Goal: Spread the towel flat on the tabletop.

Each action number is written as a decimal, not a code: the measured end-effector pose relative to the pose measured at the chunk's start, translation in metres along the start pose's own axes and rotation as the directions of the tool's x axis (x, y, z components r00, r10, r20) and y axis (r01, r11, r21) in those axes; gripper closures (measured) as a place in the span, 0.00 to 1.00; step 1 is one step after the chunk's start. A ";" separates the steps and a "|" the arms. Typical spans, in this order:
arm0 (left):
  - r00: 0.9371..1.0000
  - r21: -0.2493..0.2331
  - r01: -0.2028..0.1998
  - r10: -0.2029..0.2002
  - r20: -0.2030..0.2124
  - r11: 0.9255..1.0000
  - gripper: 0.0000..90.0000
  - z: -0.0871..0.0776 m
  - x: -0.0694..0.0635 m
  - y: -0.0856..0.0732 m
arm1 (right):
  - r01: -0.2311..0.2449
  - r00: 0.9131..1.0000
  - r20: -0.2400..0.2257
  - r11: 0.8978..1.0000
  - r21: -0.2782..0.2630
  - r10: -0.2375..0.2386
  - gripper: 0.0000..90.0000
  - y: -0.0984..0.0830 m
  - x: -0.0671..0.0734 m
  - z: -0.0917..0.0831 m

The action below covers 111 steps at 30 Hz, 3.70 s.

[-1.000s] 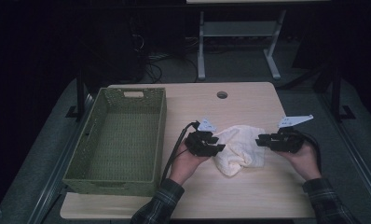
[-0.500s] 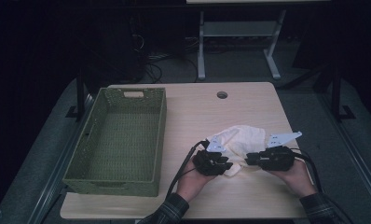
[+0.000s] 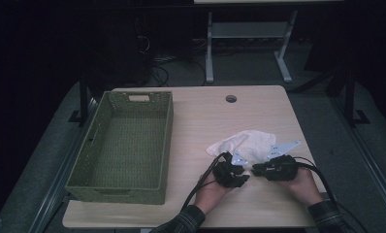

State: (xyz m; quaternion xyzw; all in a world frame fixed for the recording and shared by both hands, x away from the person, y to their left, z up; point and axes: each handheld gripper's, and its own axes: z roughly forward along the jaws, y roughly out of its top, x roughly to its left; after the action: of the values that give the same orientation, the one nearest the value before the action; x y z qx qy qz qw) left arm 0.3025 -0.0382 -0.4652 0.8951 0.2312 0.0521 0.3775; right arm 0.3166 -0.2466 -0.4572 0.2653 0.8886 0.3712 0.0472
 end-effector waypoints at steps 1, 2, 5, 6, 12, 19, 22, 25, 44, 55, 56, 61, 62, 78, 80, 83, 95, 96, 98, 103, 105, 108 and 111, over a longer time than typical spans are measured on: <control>1.000 0.002 0.003 -0.003 -0.002 1.000 0.75 0.002 0.000 -0.001 | 0.004 1.000 0.000 1.000 0.005 -0.004 0.86 0.000 0.000 0.002; 1.000 0.003 0.000 0.000 -0.003 1.000 0.75 0.003 0.000 -0.001 | 0.005 1.000 0.000 1.000 0.011 -0.005 0.87 0.000 0.000 0.003; 0.999 0.016 -0.021 0.021 -0.035 1.000 0.83 0.002 -0.001 0.000 | 0.017 1.000 0.009 0.999 0.032 -0.017 0.94 0.000 0.001 0.006; 0.999 0.016 -0.021 0.021 -0.035 1.000 0.89 0.002 -0.001 0.000 | 0.017 1.000 0.010 0.999 0.033 -0.017 0.95 0.000 0.001 0.005; 1.000 0.011 -0.018 0.018 -0.018 1.000 0.97 -0.007 0.004 0.004 | 0.014 1.000 0.010 1.000 0.008 -0.014 0.97 0.000 -0.003 -0.001; 0.999 -0.047 -0.002 0.001 -0.033 0.999 0.97 -0.034 0.014 0.006 | 0.000 1.000 0.020 0.999 -0.053 0.001 0.97 -0.001 -0.008 -0.016; 0.998 -0.077 0.029 -0.034 -0.062 0.997 0.97 -0.053 0.028 0.003 | -0.007 0.999 0.041 0.997 -0.081 0.010 0.97 -0.004 -0.013 -0.028; 0.994 -0.105 0.068 -0.076 -0.082 0.992 0.97 -0.064 0.040 -0.002 | -0.022 0.998 0.061 0.995 -0.100 0.028 0.97 -0.007 -0.019 -0.035; 0.977 -0.043 0.132 -0.138 -0.163 0.990 0.97 -0.043 0.072 -0.014 | -0.131 0.986 0.097 0.991 -0.036 0.134 0.97 -0.021 -0.060 -0.020; 0.972 -0.084 0.152 -0.164 -0.167 0.985 0.83 -0.054 0.075 -0.012 | -0.145 0.981 0.116 0.984 -0.098 0.157 0.81 -0.017 -0.061 -0.031; 0.973 -0.091 0.149 -0.162 -0.163 0.985 0.82 -0.060 0.074 -0.011 | -0.138 0.982 0.113 0.984 -0.117 0.151 0.80 -0.017 -0.059 -0.036; 0.978 -0.121 0.142 -0.157 -0.134 0.983 0.80 -0.079 0.064 -0.013 | -0.116 0.990 0.066 0.982 -0.146 0.126 0.81 -0.015 -0.040 -0.048; 0.980 -0.116 0.137 -0.151 -0.130 0.984 0.80 -0.080 0.061 -0.013 | -0.114 0.991 0.048 0.982 -0.148 0.122 0.81 -0.015 -0.036 -0.048; 0.973 -0.017 0.078 -0.080 -0.215 0.997 0.69 -0.060 0.058 -0.021 | -0.016 1.000 0.003 1.000 0.015 0.016 0.75 -0.013 0.000 -0.002; 0.972 -0.016 0.077 -0.079 -0.219 0.997 0.69 -0.061 0.059 -0.021 | -0.007 1.000 0.013 1.000 0.019 0.007 0.77 -0.013 0.000 0.002; 0.972 -0.018 0.077 -0.079 -0.221 0.997 0.69 -0.061 0.060 -0.022 | 0.023 0.998 0.050 1.000 0.018 -0.024 0.85 -0.013 0.003 0.003; 0.974 -0.035 0.093 -0.098 -0.203 0.995 0.68 -0.063 0.060 -0.021 | -0.033 0.995 0.089 0.998 -0.059 0.038 0.98 -0.017 -0.020 -0.031; 0.974 -0.036 0.091 -0.096 -0.203 0.995 0.68 -0.063 0.060 -0.021 | -0.048 0.993 0.101 0.996 -0.069 0.055 0.98 -0.020 -0.024 -0.037; 0.975 -0.041 0.089 -0.095 -0.202 0.995 0.68 -0.065 0.060 -0.020 | -0.060 0.989 0.131 0.994 -0.086 0.071 0.98 -0.026 -0.035 -0.047; 0.977 -0.058 0.100 -0.109 -0.183 0.993 0.68 -0.067 0.058 -0.018 | -0.116 0.972 0.188 0.985 -0.127 0.139 0.98 -0.038 -0.055 -0.068; 0.981 -0.061 0.103 -0.112 -0.156 0.993 0.68 -0.067 0.056 -0.017 | -0.142 0.968 0.189 0.980 -0.141 0.167 0.98 -0.041 -0.060 -0.072; 0.988 -0.065 0.094 -0.101 -0.120 0.993 0.67 -0.066 0.049 -0.014 | -0.140 0.968 0.188 0.980 -0.142 0.166 0.98 -0.043 -0.062 -0.072; 0.993 -0.071 0.070 -0.076 -0.095 0.995 0.67 -0.065 0.041 -0.009 | -0.137 0.968 0.193 0.982 -0.128 0.160 0.98 -0.041 -0.060 -0.069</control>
State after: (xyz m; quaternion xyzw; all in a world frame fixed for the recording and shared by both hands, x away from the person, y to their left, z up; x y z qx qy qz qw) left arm 0.3177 0.0281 -0.4288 0.8693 0.2801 0.0895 0.3973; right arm 0.3309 -0.3450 -0.4420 0.3643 0.8343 0.3948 0.1244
